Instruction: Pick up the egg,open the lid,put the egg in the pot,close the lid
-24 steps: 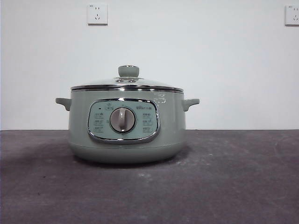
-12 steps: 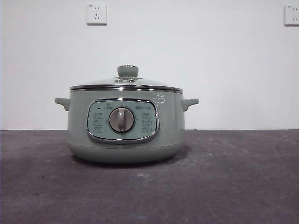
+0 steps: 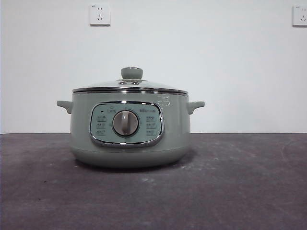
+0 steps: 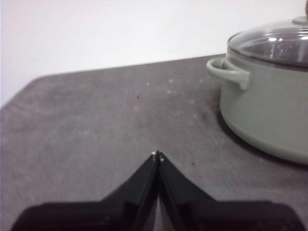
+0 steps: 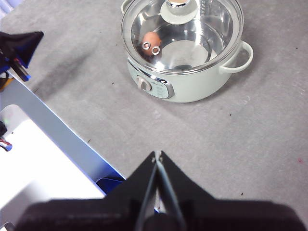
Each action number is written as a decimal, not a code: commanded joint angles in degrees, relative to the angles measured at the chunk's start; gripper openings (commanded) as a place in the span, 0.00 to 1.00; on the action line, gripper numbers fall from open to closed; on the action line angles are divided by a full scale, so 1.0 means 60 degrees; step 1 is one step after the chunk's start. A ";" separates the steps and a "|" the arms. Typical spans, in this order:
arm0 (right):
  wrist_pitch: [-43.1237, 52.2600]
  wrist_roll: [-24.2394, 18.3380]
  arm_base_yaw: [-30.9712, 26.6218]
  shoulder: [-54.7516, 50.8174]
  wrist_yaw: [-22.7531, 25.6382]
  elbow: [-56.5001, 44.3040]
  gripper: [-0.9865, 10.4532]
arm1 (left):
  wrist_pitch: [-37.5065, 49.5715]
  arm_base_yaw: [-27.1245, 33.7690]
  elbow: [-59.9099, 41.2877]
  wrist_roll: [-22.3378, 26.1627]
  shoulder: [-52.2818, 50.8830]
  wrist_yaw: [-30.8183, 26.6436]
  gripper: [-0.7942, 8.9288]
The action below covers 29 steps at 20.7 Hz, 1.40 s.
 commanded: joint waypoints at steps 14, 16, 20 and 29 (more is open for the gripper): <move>-0.0153 0.0062 0.0004 -0.0011 0.0004 0.0000 0.09 | -0.0364 0.0029 -0.0138 -0.0918 -0.0033 -0.0018 0.08; -0.0153 0.0062 0.0004 -0.0011 0.0007 0.0000 0.09 | -0.0364 0.0029 -0.0138 -0.0914 -0.0033 -0.0018 0.08; -0.0153 0.0066 0.0004 -0.0011 0.0007 0.0000 0.09 | -0.0364 0.0029 -0.0138 -0.0918 -0.0033 -0.0018 0.08; 0.2284 -0.0178 -0.2943 -0.1923 -0.1253 -0.0488 0.09 | -0.0361 0.0029 -0.0138 -0.0914 -0.0033 -0.0018 0.08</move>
